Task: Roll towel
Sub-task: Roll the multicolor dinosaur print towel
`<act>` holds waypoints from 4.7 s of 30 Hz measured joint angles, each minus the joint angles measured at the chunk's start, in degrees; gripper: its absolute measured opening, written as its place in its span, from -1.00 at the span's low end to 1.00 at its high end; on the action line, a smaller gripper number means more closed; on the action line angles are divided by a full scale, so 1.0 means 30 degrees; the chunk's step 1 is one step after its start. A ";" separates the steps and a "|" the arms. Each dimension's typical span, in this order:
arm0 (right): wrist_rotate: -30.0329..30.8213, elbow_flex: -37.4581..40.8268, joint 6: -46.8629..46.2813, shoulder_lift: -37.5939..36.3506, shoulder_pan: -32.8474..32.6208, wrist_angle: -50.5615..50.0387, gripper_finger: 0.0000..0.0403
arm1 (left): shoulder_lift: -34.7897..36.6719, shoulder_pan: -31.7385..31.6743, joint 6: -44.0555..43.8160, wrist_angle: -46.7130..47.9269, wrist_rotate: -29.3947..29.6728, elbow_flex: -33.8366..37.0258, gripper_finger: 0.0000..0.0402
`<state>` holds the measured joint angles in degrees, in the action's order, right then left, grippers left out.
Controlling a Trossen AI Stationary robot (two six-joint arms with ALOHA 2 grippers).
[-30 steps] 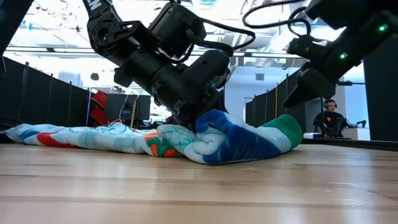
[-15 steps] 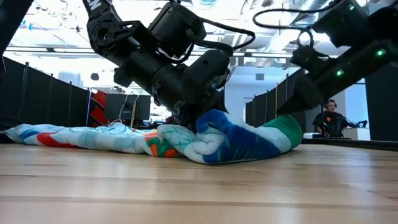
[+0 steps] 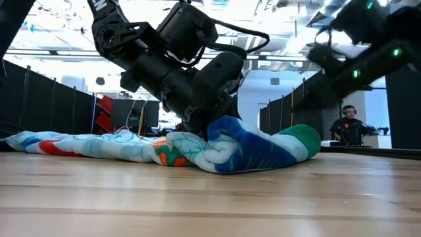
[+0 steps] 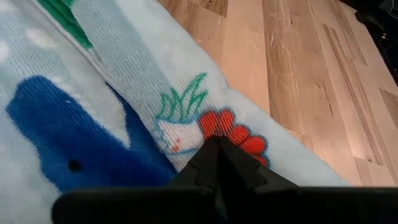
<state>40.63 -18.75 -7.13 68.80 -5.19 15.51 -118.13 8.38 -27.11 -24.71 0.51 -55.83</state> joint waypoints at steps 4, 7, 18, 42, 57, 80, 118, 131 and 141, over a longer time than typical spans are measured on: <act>-0.0974 0.0269 0.0266 0.0353 -0.0657 0.2053 -1.00 | 0.0000 0.0000 -0.0008 -0.0003 0.0000 -0.0007 -1.00; -0.1400 0.0485 -0.0565 0.1825 -0.0553 0.3320 -1.00 | 0.0000 0.0000 0.0148 -0.0007 0.0000 -0.0007 -1.00; -0.1457 0.0449 -0.1767 0.6620 0.0214 0.5601 -1.00 | 0.0000 0.0240 0.0109 0.0044 0.0153 -0.0007 -1.00; -0.1797 0.0521 -0.1635 0.3831 -0.0943 0.4761 -1.00 | 0.0000 0.0321 -0.0306 0.0226 0.0532 -0.0029 -1.00; -0.1882 0.0485 -0.2768 0.9026 -0.2579 1.0343 -1.00 | 0.0000 0.0321 0.0154 0.0189 0.0845 -0.0022 -1.00; -0.1853 0.0441 -0.3187 1.0541 -0.2602 1.1354 -1.00 | 0.2572 -0.0510 1.5376 0.0050 -0.0222 -0.0704 -1.00; -0.4083 0.0492 -0.9269 -0.5415 -0.4248 -1.0790 -0.31 | -0.5431 -0.3324 0.6469 -0.5501 -0.0444 -0.4118 -1.00; -0.4277 0.0485 -0.7812 -0.0150 -0.4664 -0.7422 -0.05 | -0.5581 -0.2456 0.9074 -0.4623 0.1465 -0.5056 -1.00; -0.4705 -0.1727 -0.6575 0.1437 -0.4650 -0.6963 0.13 | -0.5581 -0.1960 1.2586 -0.4619 0.0197 -0.5056 -1.00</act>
<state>26.51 -23.94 -26.85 73.11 -19.14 -5.38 -134.87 2.50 10.64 -38.57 1.10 -71.00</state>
